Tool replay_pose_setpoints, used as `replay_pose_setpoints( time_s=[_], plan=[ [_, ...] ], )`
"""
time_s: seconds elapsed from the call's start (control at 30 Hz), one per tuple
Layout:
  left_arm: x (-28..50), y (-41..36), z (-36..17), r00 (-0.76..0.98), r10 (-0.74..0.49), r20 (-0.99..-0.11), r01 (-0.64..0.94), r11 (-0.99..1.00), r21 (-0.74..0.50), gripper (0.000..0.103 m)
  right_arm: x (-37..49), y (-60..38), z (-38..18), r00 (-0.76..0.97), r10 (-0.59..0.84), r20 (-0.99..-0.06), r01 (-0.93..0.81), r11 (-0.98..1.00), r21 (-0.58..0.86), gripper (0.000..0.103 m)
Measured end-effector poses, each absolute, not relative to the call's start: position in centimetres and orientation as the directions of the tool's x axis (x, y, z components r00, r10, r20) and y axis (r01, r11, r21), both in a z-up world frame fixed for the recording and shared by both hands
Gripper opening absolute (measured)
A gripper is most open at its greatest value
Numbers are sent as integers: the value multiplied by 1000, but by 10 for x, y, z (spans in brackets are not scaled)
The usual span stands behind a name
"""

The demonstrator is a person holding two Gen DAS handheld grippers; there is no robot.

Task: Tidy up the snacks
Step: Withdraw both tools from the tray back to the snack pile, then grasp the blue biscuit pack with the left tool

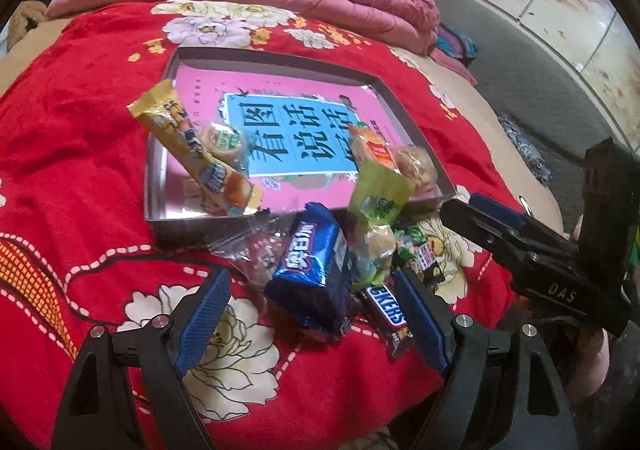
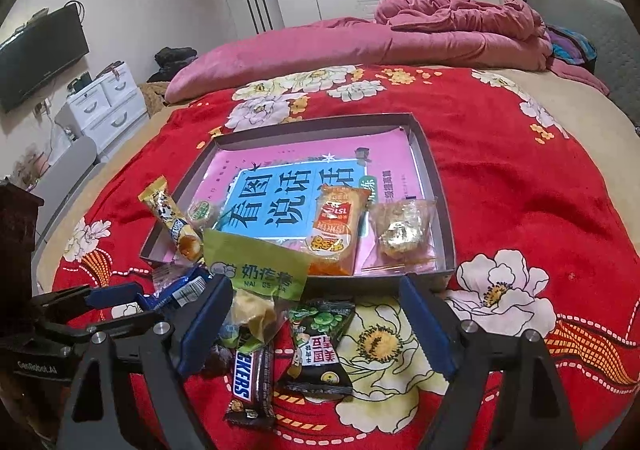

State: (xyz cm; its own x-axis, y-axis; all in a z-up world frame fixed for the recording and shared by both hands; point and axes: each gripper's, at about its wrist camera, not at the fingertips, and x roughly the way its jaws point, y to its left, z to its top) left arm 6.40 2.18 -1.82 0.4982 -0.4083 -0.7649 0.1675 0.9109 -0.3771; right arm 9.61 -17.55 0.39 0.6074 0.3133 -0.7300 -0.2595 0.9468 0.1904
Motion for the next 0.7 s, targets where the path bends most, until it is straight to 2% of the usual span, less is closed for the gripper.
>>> replay_pose_setpoints(
  time_s=[0.23,0.43,0.5,0.53,0.57,0.7],
  plan=[
    [64,12,-23,483,-434,-760,197,900,-389,84,97,-175,-1,591,312,-744,-263,946,188,85],
    [63,9,-22,493,-442,-750,214,896,-388,78,96,-175,-5,582,307,-753,-260,948,186,85],
    [63,9,-21,499,-446,-743,220,894,-390,71,97,-176,-6,581,306,-754,-255,948,187,85],
    [63,9,-19,505,-444,-740,222,895,-386,62,97,-176,-6,582,304,-754,-253,949,188,85],
    [63,9,-18,507,-442,-740,224,897,-382,58,97,-177,-6,582,304,-754,-251,949,189,85],
    [64,10,-20,503,-445,-741,222,895,-387,53,97,-179,-6,581,304,-755,-246,950,193,85]
  ],
)
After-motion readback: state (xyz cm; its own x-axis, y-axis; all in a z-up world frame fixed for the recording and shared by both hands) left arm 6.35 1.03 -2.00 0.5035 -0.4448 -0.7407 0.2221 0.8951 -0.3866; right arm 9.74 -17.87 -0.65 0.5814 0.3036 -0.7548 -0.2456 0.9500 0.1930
